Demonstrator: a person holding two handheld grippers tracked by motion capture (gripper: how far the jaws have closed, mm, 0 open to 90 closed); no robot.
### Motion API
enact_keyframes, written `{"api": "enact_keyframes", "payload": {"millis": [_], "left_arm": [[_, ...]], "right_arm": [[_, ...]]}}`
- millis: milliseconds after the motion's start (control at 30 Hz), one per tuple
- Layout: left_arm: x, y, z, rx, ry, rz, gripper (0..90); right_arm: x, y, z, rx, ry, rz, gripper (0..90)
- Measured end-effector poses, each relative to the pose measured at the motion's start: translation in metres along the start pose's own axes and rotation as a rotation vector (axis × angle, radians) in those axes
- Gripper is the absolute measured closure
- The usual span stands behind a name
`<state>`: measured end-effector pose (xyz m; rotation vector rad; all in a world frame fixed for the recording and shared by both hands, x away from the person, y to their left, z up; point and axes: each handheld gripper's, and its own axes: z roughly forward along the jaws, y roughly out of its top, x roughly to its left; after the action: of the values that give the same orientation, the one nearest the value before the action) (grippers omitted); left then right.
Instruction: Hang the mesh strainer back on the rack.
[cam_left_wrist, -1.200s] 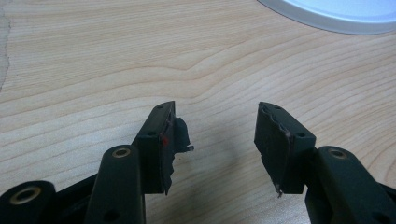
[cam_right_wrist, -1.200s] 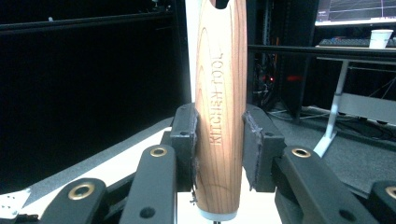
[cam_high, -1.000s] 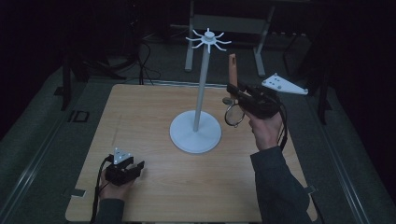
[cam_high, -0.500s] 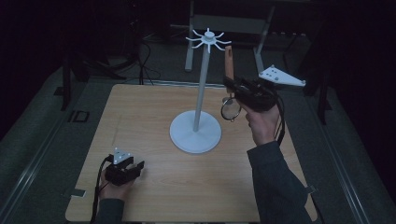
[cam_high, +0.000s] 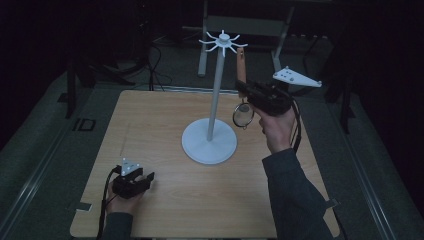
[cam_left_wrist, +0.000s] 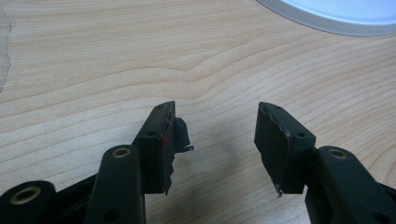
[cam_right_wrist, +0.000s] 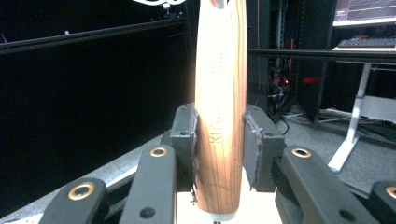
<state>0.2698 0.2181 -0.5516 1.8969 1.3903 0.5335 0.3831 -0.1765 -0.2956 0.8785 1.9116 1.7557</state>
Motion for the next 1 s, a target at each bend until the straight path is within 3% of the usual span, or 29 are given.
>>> {"api": "enact_keyframes", "payload": {"millis": [1000], "left_arm": [[-0.001, 0.001, 0.001, -0.002, -0.004, 0.002, 48.9]], "right_arm": [[0.000, 0.002, 0.013, 0.013, 0.007, 0.015, 68.1]]}}
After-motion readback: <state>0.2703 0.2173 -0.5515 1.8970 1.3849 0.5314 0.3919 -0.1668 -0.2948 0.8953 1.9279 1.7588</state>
